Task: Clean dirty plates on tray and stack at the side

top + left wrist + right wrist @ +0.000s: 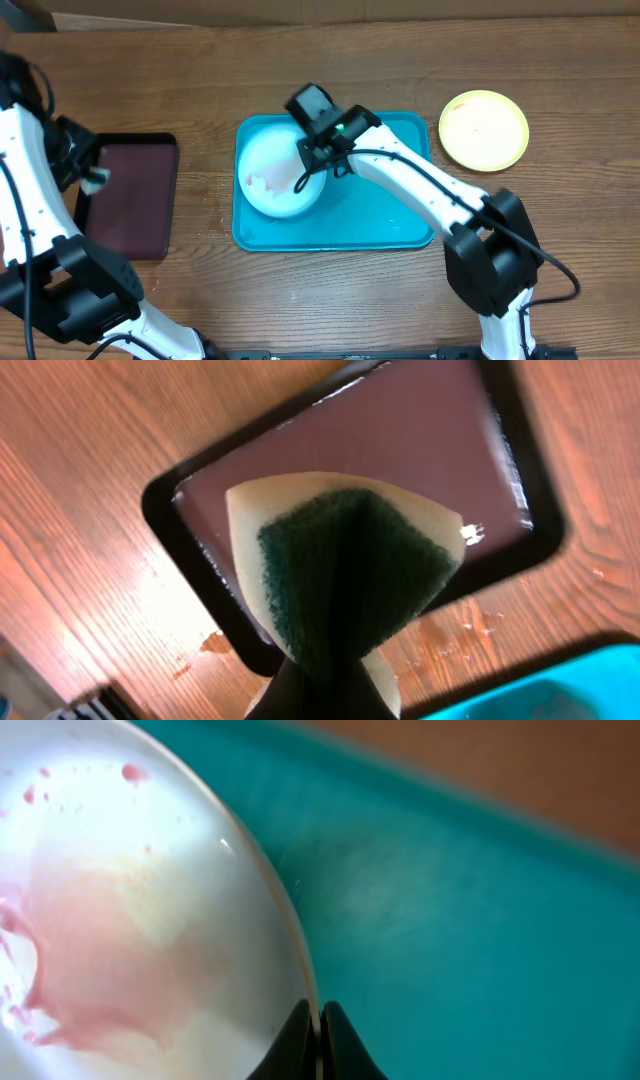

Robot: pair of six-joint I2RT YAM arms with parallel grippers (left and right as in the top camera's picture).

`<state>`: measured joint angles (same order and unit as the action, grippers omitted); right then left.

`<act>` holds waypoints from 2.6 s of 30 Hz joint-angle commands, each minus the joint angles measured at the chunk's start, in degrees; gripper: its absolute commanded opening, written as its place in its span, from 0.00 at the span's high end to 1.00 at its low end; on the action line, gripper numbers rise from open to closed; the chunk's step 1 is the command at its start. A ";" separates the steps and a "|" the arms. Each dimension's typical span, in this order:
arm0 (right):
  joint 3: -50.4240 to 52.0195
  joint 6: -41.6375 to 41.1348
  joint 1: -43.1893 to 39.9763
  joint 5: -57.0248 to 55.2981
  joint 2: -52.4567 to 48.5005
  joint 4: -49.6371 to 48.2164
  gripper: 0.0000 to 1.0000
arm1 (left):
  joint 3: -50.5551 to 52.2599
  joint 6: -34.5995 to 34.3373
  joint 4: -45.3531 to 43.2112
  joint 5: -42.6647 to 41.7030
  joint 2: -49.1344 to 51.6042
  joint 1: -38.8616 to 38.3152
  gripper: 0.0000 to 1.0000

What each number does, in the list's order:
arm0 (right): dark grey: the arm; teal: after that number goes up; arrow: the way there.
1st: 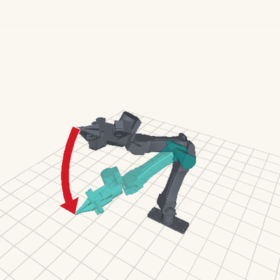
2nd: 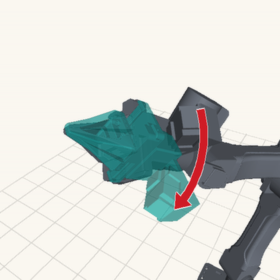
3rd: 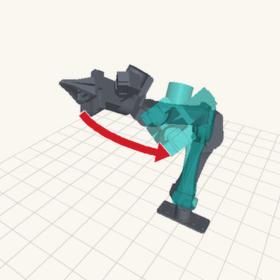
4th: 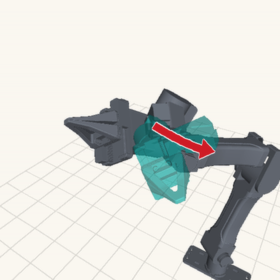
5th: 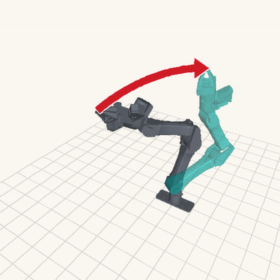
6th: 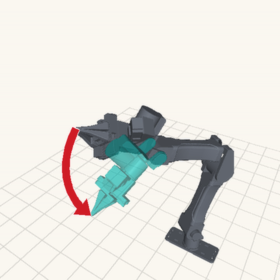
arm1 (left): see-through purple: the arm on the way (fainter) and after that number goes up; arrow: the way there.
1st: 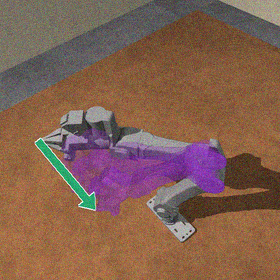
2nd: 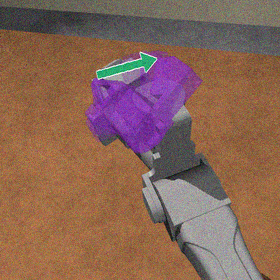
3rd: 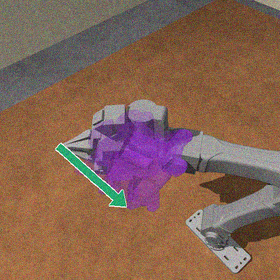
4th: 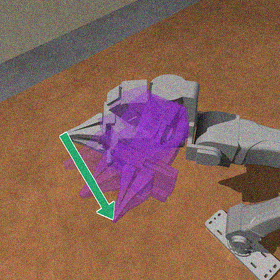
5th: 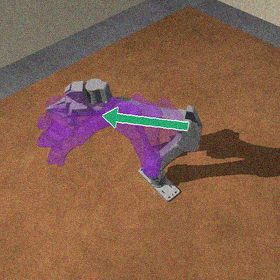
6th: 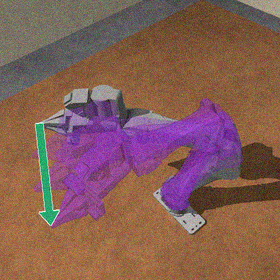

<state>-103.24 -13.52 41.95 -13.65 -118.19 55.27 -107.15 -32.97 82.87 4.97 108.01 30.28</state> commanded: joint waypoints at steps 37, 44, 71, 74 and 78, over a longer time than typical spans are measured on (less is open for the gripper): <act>-11.32 24.90 21.70 -71.04 3.76 -8.02 0.96 | 16.35 0.83 -13.11 -9.31 -0.83 3.08 0.96; -11.32 9.53 18.12 -57.27 3.76 2.99 0.96 | 16.35 0.83 -13.11 -9.31 -0.83 3.08 0.96; -6.75 -5.97 -43.52 14.21 3.69 15.85 0.96 | 16.37 1.09 -13.86 -9.49 -0.76 3.06 0.95; -3.15 -6.01 -49.77 14.25 3.69 13.42 0.96 | 16.37 1.09 -13.99 -9.49 -0.70 3.06 0.96; 0.76 -5.99 -55.76 16.70 3.63 10.05 0.96 | 16.37 1.27 -14.34 -9.46 -0.48 3.06 0.96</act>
<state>-104.27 -20.14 -11.29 0.14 -115.37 66.63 -91.09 -32.67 68.86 -4.12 108.01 33.47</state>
